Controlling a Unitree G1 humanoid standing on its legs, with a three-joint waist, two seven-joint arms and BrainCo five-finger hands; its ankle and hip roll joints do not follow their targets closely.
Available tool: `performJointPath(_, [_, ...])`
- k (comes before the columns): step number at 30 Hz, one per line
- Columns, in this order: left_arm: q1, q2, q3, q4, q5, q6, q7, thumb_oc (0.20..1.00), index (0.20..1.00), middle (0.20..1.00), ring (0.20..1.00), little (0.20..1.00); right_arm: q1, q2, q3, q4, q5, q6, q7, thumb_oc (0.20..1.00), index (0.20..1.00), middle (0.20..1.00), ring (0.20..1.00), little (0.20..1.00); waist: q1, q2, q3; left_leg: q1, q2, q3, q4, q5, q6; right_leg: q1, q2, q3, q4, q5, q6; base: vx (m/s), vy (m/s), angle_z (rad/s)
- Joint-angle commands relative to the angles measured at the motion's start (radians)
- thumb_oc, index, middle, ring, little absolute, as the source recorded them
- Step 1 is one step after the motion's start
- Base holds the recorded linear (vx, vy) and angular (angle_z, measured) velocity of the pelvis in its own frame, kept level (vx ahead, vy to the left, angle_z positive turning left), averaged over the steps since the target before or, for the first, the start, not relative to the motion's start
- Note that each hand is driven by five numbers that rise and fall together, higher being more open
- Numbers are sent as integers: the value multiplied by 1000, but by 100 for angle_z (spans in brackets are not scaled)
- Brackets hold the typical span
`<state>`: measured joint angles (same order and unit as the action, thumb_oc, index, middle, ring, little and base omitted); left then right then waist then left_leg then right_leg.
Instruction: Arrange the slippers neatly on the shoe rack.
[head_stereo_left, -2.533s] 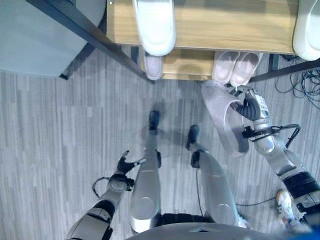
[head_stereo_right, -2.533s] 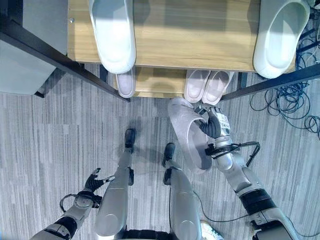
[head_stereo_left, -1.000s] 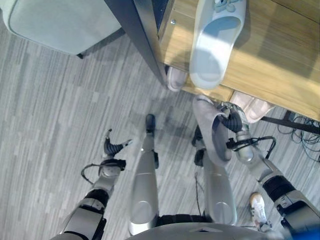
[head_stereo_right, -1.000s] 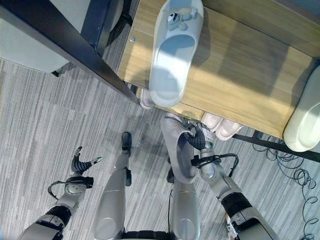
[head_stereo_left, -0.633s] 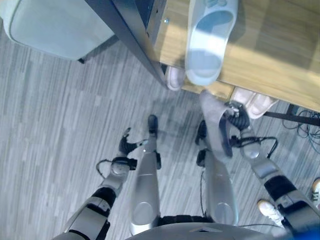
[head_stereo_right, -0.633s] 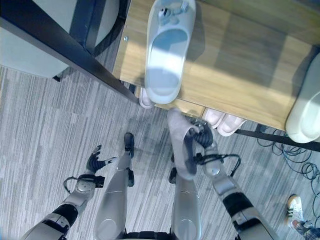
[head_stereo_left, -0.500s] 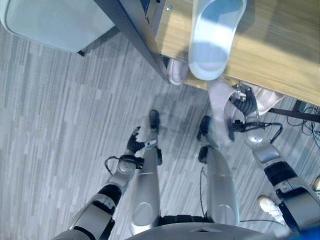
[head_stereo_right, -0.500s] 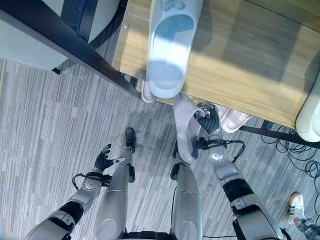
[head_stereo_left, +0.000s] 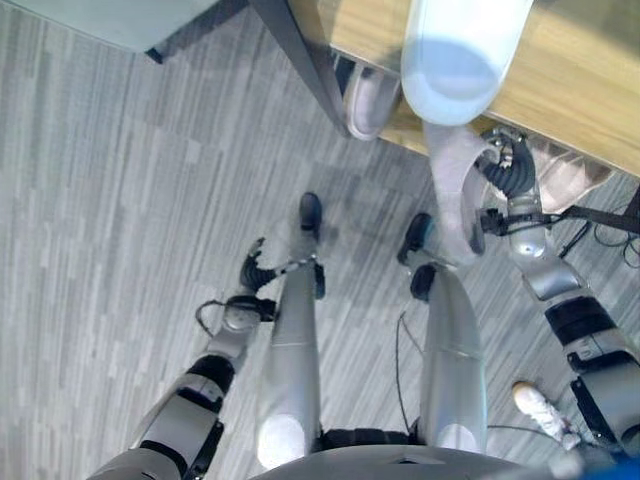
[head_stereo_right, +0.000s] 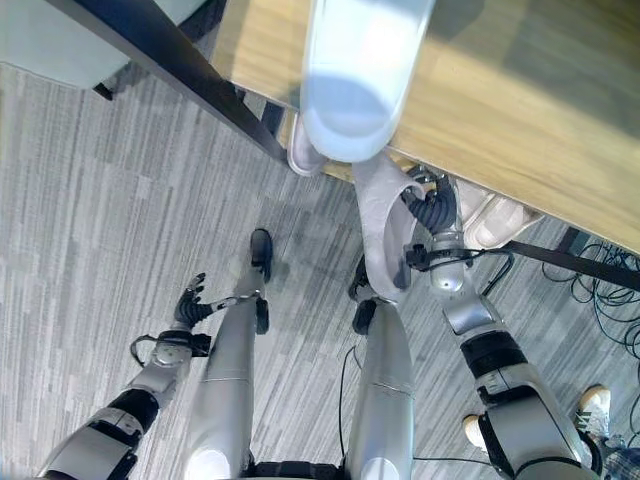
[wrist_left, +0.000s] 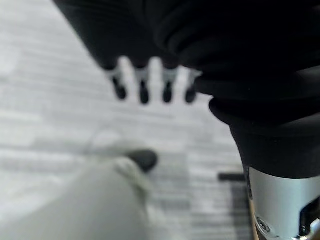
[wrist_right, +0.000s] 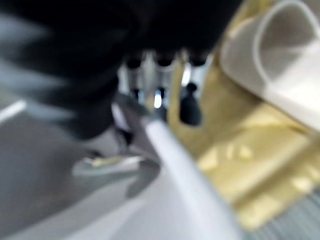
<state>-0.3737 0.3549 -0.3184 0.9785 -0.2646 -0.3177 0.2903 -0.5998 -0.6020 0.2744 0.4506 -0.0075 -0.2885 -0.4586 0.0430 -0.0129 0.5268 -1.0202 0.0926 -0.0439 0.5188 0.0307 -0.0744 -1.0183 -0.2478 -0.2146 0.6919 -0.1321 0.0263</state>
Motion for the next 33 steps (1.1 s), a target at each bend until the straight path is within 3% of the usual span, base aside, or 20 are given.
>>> performJointPath(1, [84,4,49,66,-11,-12,53,1000,1000,1000,1000,1000,-53,-149,-80,-145,-66,-56,-124,200,200,200,200,200,-12,55,-7,-170,-3,-16,219,-176,31,-102,-30,62,223,-143,61,78,46,-16])
performJointPath(5, [87,20,61,51,-22,-23,69,1000,1000,1000,1000,1000,-108,-193,-80,-141,-62,-59,-145,200,200,200,200,200,-4,66,-7,-233,-13,-22,302,-205,35,-164,-43,81,301,-181,43,70,11,-6])
performJointPath(12, [126,106,145,-12,-143,-54,66,1000,1000,1000,1000,1000,-209,-267,-59,-168,-63,-49,-156,200,200,200,200,200,12,78,-7,-400,-18,-61,583,-310,54,-341,-48,139,576,-291,3,94,-13,-3])
performJointPath(17, [180,187,296,23,-304,-79,61,1000,1000,1000,1000,1000,-283,-332,-43,-181,-10,-50,-142,200,200,200,200,200,25,78,-7,-549,-20,-89,931,-442,69,-522,-55,206,911,-401,-30,176,-3,-4])
performJointPath(19, [187,198,297,39,-298,-77,58,1000,1000,1000,1000,1000,-306,-341,-44,-176,18,-55,-145,200,200,200,200,200,26,70,-7,-550,-20,-87,967,-461,70,-536,-52,226,950,-411,-33,138,-14,-7])
performJointPath(20, [209,218,308,81,-291,-68,59,1000,1000,1000,1000,1000,-295,-350,-57,-198,34,-55,-146,200,200,200,200,200,22,52,-7,-550,-17,-88,1025,-496,75,-551,-52,258,1010,-432,-43,114,-10,-5])
performJointPath(26, [231,301,336,163,-308,-68,66,1000,1000,1000,1000,1000,-356,-362,-10,-175,62,-51,-157,200,200,200,200,200,28,48,-7,-550,-10,-114,1193,-588,89,-552,-43,322,1167,-502,-68,97,15,-3])
performJointPath(33, [228,282,315,167,-345,-63,72,1000,1000,1000,1000,1000,-404,-301,31,-186,101,-19,-148,200,200,200,200,200,30,36,-7,-550,-17,-131,1310,-652,96,-552,-31,377,1278,-532,-79,54,33,-4])
